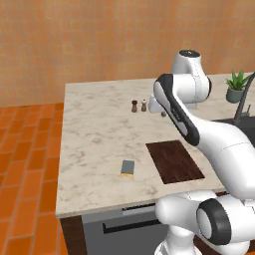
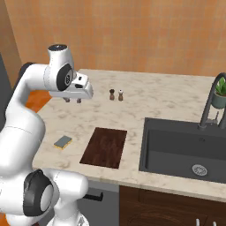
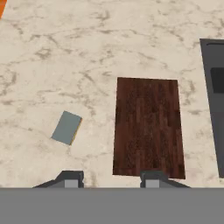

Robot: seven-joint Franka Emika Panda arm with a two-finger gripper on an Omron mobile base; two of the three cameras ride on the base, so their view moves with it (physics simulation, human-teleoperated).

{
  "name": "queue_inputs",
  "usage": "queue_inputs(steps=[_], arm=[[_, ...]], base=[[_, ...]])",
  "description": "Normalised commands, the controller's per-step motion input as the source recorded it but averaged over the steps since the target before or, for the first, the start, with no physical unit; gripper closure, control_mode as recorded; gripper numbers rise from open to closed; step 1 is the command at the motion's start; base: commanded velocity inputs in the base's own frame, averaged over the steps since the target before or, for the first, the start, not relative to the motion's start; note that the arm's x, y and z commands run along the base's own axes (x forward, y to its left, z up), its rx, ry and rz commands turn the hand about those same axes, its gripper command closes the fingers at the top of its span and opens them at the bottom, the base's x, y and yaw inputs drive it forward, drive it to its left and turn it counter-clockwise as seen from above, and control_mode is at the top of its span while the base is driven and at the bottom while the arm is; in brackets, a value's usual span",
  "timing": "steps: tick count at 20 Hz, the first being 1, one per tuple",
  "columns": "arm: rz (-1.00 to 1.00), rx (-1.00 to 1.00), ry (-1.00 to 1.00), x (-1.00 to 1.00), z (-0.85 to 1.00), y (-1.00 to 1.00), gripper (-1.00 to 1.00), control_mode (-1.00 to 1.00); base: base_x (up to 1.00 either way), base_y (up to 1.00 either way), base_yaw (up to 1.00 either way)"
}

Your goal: Pick up the sponge from the counter and clean the cutting board by briefly scrubbing or pressing down on the cutting board. Once finished, release the sponge.

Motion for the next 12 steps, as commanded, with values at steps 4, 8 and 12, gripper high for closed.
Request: queue_inputs(steps=[4, 8, 12], arm=[[0.00, 0.00, 0.00, -0.04, -0.36, 0.36, -1.00, -1.00], [-0.03, 0.00, 0.00, -0.38, -0.58, 0.63, -1.00, -1.00], [-0.04, 0.00, 0.00, -0.38, -0.50, 0.58, -1.00, -1.00]], base=[[0.00, 0.00, 0.00], [0.00, 0.00, 0.00], [0.00, 0.00, 0.00]])
